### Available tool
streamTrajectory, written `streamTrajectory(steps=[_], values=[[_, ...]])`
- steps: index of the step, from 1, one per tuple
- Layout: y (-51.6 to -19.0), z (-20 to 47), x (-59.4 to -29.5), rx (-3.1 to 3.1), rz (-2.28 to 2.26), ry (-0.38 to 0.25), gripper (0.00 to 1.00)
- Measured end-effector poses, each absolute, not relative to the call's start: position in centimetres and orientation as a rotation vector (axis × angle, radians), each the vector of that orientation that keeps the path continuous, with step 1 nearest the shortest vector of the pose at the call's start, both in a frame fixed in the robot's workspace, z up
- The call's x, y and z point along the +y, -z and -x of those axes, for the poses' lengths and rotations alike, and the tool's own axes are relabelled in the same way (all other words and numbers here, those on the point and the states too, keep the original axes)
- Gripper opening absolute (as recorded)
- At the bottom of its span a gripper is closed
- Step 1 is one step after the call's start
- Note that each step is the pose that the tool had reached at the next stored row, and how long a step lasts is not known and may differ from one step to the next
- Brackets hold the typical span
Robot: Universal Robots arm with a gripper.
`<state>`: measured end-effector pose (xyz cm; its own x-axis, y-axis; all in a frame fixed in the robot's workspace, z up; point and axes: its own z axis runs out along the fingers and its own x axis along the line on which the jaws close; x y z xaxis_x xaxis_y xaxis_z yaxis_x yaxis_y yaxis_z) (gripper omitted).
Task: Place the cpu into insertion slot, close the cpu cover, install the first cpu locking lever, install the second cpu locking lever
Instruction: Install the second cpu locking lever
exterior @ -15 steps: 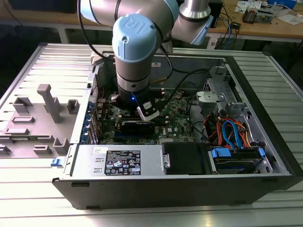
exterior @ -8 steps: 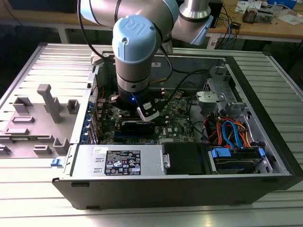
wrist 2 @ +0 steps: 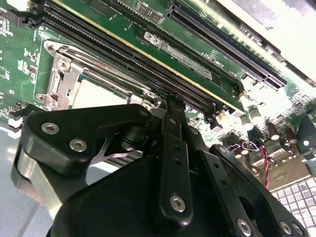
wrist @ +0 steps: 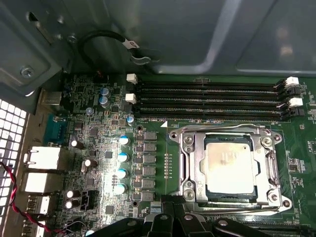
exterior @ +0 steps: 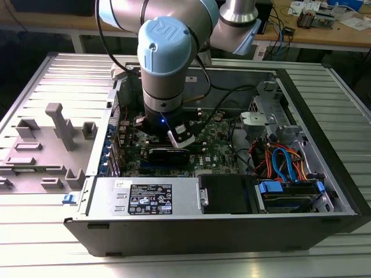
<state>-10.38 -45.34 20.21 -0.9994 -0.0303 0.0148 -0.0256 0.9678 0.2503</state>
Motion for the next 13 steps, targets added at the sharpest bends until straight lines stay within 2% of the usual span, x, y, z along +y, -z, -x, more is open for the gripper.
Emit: streamTrajectory(steps=[13], values=[[-23.2,10.4,-45.3,-3.098,-0.044,0.395,0.11]])
